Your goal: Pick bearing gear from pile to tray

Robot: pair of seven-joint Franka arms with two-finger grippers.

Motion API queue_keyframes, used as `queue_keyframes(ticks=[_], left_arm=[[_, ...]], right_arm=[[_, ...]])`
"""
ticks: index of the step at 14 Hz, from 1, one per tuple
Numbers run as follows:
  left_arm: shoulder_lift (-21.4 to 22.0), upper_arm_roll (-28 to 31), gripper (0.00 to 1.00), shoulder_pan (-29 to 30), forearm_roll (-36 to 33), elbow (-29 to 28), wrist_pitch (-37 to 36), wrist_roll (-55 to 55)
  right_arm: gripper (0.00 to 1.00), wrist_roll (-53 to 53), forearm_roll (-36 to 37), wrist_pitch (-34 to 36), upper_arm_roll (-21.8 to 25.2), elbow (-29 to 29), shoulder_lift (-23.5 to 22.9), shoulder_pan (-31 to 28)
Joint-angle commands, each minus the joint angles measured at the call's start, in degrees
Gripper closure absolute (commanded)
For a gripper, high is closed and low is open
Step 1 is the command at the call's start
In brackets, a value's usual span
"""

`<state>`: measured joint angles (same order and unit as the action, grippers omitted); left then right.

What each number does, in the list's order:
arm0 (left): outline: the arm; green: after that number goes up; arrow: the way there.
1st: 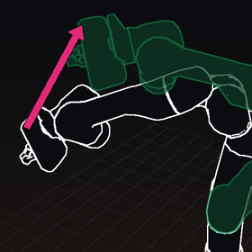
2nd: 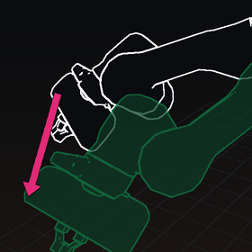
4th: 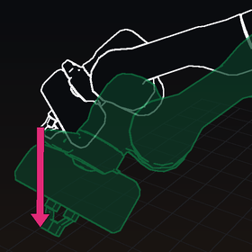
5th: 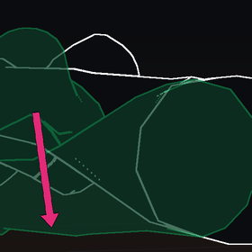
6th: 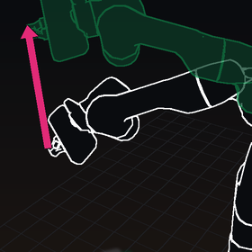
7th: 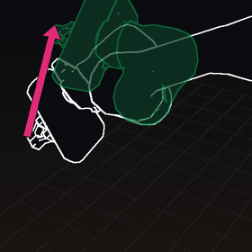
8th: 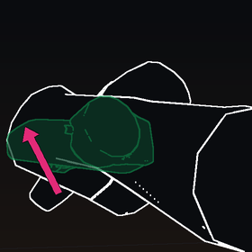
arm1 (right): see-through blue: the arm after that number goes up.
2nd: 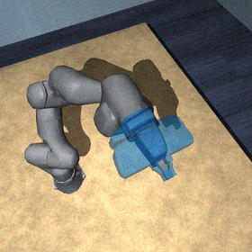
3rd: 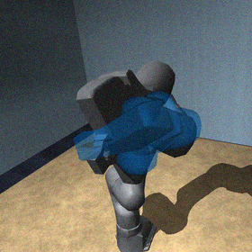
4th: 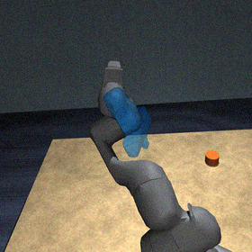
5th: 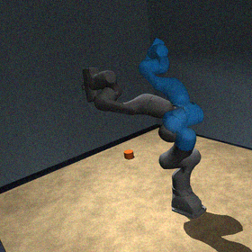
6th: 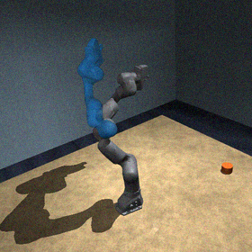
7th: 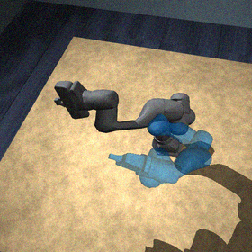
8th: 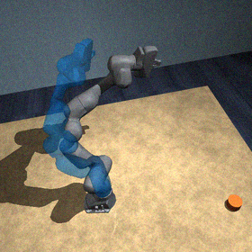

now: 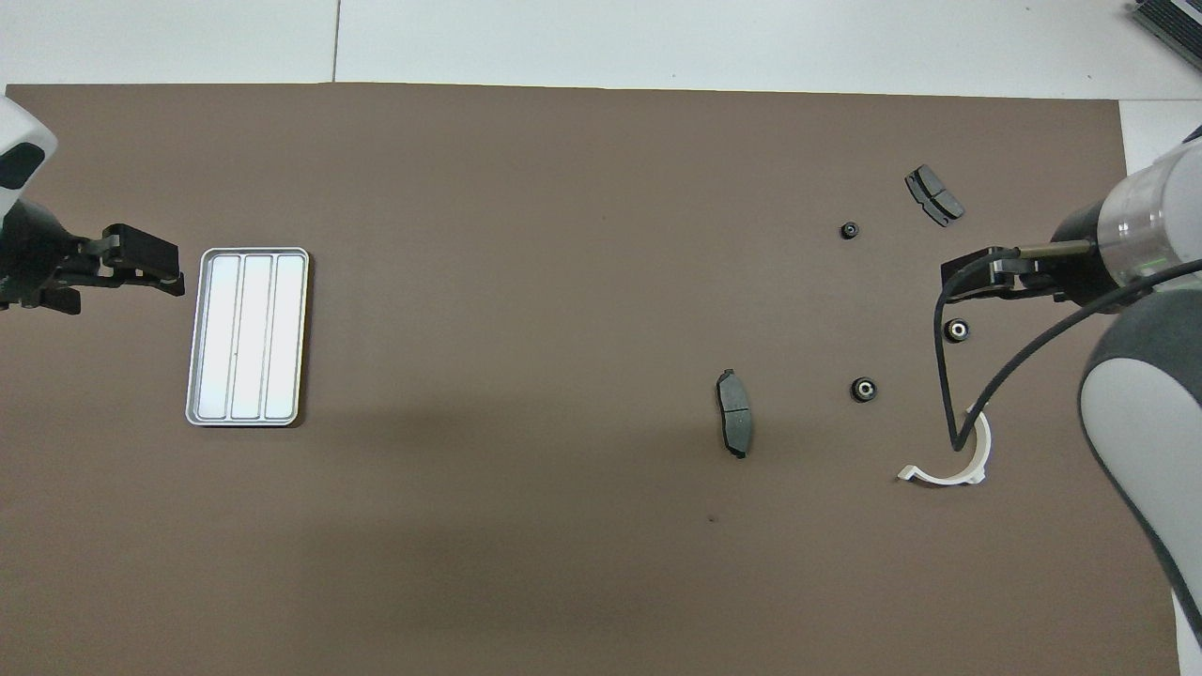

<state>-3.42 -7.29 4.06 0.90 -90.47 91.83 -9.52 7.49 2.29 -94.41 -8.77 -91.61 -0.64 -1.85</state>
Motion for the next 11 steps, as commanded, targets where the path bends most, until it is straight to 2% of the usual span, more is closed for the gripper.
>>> queue_keyframes(ticks=[1, 6, 11], left_arm=[[1.8, -0.2, 0.0, 0.3, -0.7, -2.2, 0.9, 0.2], [1.8, -0.2, 0.0, 0.3, -0.7, -2.2, 0.9, 0.3], [1.8, -0.2, 0.0, 0.3, -0.7, -2.2, 0.9, 0.3]], right_arm=[[0.0, -1.2, -1.6, -1.4, -0.4, -2.0, 1.5, -0.9], [0.0, -1.7, -1.6, -4.2, -0.4, -3.7, 1.7, -1.1], [0.0, -4.6, -1.6, -10.5, -0.2, -10.5, 2.0, -2.7]])
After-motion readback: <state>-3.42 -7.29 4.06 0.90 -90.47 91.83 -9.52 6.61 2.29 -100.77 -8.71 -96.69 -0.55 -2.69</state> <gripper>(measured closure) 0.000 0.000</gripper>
